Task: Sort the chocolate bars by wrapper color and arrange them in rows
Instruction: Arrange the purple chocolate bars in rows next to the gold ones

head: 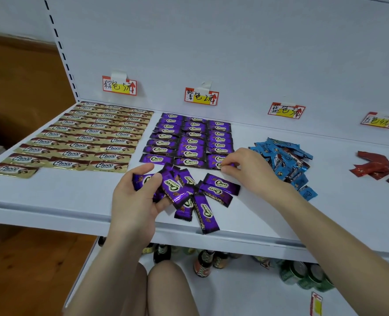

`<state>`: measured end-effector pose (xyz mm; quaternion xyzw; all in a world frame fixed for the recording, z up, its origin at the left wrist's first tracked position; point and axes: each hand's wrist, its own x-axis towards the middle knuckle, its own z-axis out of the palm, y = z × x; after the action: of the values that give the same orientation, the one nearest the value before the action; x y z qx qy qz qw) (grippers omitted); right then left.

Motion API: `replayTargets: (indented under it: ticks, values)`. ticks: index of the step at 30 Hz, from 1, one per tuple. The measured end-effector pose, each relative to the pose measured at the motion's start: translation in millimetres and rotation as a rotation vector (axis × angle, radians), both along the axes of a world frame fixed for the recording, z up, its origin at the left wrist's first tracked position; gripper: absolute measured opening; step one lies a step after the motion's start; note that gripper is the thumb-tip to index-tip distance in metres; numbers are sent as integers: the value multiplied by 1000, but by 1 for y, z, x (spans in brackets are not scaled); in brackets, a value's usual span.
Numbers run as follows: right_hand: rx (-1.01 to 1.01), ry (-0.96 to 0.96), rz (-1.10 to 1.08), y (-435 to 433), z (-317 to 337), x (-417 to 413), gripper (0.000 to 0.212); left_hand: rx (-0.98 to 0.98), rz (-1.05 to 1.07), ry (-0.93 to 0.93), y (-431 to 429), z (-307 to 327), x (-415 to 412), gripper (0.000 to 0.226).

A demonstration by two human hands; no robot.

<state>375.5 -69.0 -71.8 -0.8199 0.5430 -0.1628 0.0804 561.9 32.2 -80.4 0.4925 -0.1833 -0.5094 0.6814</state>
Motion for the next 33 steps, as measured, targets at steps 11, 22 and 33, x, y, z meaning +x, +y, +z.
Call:
replayTargets:
  ticks: [11, 22, 33]
  values:
    - [333, -664, 262, 68, 29, 60, 10, -172, 145, 93, 11, 21, -11, 12]
    - [475, -1031, 99, 76, 27, 74, 11, -151, -58, -238, 31, 11, 6, 9]
    - [560, -845, 234, 70, 30, 81, 19, -90, -154, -361, 43, 16, 42, 11]
